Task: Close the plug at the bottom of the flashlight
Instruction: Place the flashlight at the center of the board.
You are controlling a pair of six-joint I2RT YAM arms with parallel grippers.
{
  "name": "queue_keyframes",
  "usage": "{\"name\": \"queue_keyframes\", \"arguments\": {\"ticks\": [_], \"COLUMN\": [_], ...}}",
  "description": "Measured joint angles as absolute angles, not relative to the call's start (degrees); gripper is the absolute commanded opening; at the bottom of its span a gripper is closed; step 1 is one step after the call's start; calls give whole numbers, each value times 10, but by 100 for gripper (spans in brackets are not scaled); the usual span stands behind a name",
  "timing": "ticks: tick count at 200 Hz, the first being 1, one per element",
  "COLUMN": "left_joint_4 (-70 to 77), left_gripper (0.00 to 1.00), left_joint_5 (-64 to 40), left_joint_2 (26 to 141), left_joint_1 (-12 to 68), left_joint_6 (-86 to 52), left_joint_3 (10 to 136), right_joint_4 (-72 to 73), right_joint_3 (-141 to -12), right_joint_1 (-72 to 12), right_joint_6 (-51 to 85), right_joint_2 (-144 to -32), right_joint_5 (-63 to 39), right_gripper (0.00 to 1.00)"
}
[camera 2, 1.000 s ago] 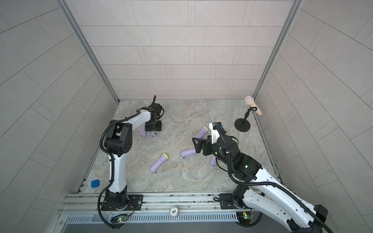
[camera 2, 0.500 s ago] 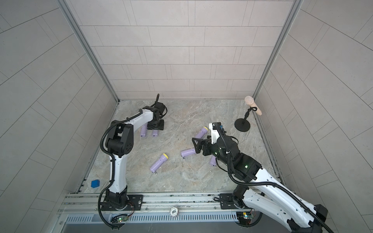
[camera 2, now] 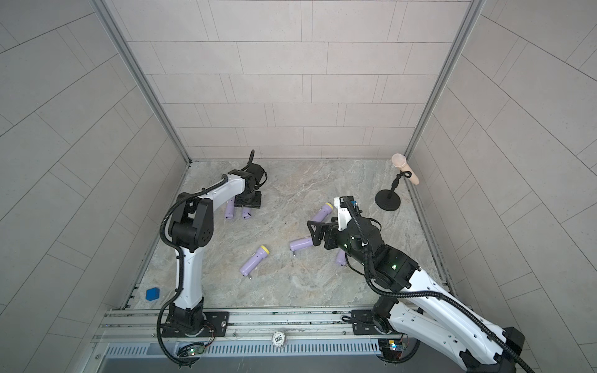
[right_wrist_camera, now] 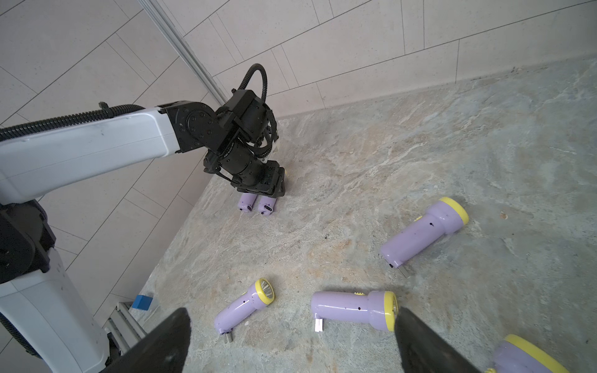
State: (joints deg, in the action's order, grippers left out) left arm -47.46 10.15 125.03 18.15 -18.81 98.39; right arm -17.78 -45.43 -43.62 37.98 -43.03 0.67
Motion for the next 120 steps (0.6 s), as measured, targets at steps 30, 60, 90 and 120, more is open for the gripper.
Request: {"name": "queue_keyframes", "arguments": {"ticks": [30, 60, 90, 120], "left_joint_4": [-475, -475, -475, -475], "left_gripper": [65, 65, 65, 65], "left_joint_5": [101, 100, 97, 96], "left_joint_2": [1250, 1250, 1250, 1250], "left_joint_1": [182, 182, 182, 185], "left_joint_6": [-188, -188, -190, -193], "left_joint_3": [984, 984, 984, 984], "right_joint_4": [-178, -178, -178, -178], "right_joint_3": [-454, -455, -454, -454], "right_joint_1": [-436, -436, -436, -438], "right_joint_6": [380, 380, 380, 380], "right_joint_2": [-431, -431, -431, -431], "right_joint_5": [7, 7, 6, 6], "right_gripper": [99, 100, 100, 100]}}
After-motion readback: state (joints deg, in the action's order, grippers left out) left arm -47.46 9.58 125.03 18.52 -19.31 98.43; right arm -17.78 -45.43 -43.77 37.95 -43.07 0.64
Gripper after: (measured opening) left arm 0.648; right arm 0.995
